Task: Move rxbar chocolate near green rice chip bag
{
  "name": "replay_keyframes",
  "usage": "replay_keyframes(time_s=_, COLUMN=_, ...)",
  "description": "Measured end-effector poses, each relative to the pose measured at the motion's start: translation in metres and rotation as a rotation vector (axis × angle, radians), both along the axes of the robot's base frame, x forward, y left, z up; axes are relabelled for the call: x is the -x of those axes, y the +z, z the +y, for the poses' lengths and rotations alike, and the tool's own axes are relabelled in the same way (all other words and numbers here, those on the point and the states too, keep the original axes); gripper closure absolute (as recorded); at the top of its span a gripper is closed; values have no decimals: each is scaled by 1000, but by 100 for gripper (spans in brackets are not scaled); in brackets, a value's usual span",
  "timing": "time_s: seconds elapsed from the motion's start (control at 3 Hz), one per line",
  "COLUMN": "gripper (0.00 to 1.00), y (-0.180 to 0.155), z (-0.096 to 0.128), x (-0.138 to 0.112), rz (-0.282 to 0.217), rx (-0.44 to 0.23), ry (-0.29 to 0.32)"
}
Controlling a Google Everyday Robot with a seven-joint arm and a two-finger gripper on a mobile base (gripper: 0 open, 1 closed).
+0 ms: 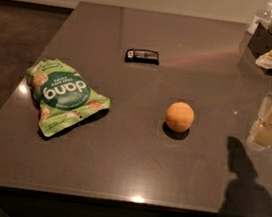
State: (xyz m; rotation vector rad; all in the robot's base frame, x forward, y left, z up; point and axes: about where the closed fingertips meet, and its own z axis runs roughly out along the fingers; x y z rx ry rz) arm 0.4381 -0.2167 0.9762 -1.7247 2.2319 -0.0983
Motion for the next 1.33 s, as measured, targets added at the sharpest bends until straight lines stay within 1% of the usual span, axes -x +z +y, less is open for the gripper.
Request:
replay_keyframes(time_s=0.33, gripper=0, y=1, z=1, x=-1, rz=-2, rx=-4, ry=1)
replay_keyframes(time_s=0.67, gripper=0, y=-1, z=7, x=-14, rz=-7, rx=-27, ry=18)
replay_keyframes(time_s=1.0, gripper=0, y=-11, z=25, x=-56, rz=-23, rx=-83, ry=60)
replay_keyframes(time_s=1.33, gripper=0, y=-21, z=40, x=-95, rz=-30, rx=-129, ry=82)
